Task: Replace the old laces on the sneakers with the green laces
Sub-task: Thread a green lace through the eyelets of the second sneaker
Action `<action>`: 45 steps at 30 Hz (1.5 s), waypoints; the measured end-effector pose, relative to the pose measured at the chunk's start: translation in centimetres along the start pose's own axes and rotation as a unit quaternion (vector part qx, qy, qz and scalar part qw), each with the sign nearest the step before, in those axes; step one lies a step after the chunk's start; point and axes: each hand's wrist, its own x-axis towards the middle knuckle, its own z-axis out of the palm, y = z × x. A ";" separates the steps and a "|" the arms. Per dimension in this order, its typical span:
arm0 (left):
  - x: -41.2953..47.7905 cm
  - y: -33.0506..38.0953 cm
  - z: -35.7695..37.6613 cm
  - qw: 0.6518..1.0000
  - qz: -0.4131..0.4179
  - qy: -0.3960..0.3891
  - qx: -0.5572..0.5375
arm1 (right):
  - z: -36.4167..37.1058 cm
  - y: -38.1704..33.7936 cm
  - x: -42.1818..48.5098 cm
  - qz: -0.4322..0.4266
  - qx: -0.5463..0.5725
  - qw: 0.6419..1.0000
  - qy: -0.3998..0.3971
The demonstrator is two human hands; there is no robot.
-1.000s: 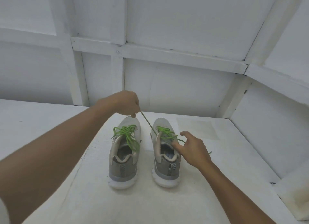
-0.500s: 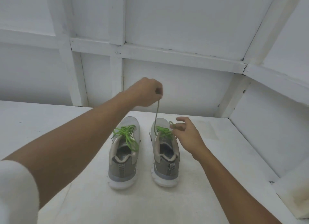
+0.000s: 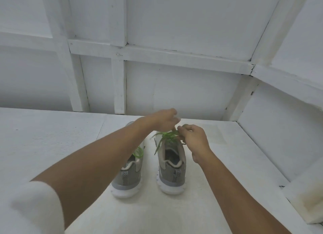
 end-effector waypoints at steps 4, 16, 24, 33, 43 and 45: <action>-1.4 -1.2 0.8 0.999 0.025 0.020 0.004 | 0.4 -0.2 0.2 -0.004 -0.030 0.999 0.015; -1.5 -1.8 -1.0 0.994 0.061 0.053 0.075 | -0.9 -1.4 0.2 -0.063 -0.218 0.966 -0.128; -1.0 -1.5 -1.0 0.995 0.070 0.041 0.063 | -0.3 -0.6 0.0 -0.118 -0.203 0.969 -0.077; -0.7 -1.8 -1.2 0.995 0.066 0.043 0.064 | -2.2 1.2 0.8 -0.074 0.202 0.967 -0.134; -1.2 -3.5 -2.8 0.995 0.051 0.051 0.064 | -3.8 2.5 1.7 0.073 0.353 0.933 -0.023; -1.3 -4.6 -2.9 0.996 0.034 0.047 0.072 | -4.1 3.1 1.7 0.085 0.313 0.946 -0.009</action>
